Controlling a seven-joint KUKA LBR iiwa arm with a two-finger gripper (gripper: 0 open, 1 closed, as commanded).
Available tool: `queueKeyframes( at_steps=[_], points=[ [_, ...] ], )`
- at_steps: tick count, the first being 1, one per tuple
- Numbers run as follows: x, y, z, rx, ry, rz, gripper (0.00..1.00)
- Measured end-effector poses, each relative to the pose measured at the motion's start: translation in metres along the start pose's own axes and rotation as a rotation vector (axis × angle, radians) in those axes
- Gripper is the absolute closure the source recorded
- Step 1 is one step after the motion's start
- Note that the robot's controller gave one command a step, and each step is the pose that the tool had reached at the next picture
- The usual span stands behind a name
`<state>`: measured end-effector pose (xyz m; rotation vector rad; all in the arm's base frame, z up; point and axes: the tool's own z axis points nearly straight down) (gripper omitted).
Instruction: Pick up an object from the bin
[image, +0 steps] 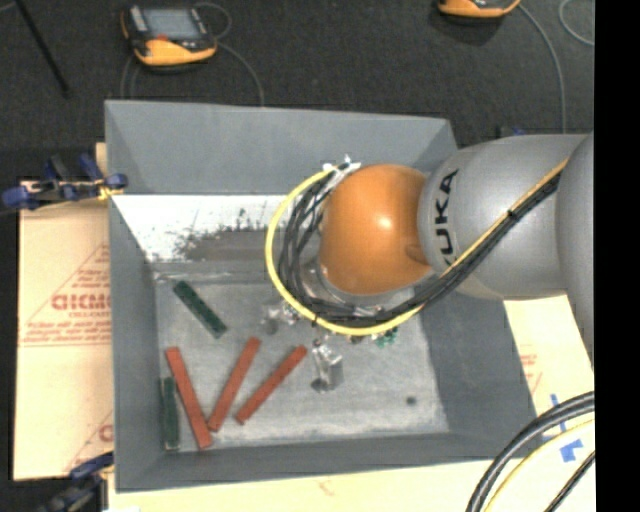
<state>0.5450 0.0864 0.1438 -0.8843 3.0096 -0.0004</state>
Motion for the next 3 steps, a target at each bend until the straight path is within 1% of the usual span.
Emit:
queueKeyframes(
  at_steps=[2,3],
  points=[
    [0.000,0.000,0.000,0.000,0.000,-0.001,0.00],
    [-0.058,-0.022,0.070,-0.001,-0.003,-0.308,1.00]
  ],
)
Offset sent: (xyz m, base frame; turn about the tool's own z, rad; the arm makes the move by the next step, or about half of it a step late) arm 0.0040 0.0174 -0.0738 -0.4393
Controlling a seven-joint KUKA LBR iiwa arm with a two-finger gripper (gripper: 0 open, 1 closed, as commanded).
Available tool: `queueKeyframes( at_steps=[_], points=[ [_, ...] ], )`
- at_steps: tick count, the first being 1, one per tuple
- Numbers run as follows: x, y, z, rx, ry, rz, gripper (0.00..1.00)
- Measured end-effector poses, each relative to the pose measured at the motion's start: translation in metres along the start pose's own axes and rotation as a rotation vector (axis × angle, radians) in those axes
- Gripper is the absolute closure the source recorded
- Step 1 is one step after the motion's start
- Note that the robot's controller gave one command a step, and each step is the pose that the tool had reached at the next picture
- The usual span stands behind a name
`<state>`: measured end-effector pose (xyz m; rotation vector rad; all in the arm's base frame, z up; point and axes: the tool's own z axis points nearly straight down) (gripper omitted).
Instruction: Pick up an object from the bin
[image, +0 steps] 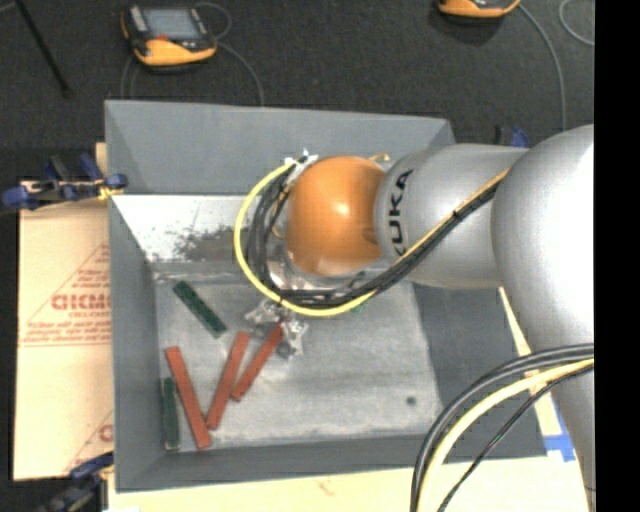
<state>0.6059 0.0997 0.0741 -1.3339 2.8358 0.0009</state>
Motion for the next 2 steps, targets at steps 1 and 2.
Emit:
queueKeyframes(
  at_steps=[1,2],
  points=[
    [0.000,0.000,0.000,0.000,0.000,0.000,1.00],
    [0.007,0.010,-0.155,0.005,-0.001,-0.090,1.00]
  ],
)
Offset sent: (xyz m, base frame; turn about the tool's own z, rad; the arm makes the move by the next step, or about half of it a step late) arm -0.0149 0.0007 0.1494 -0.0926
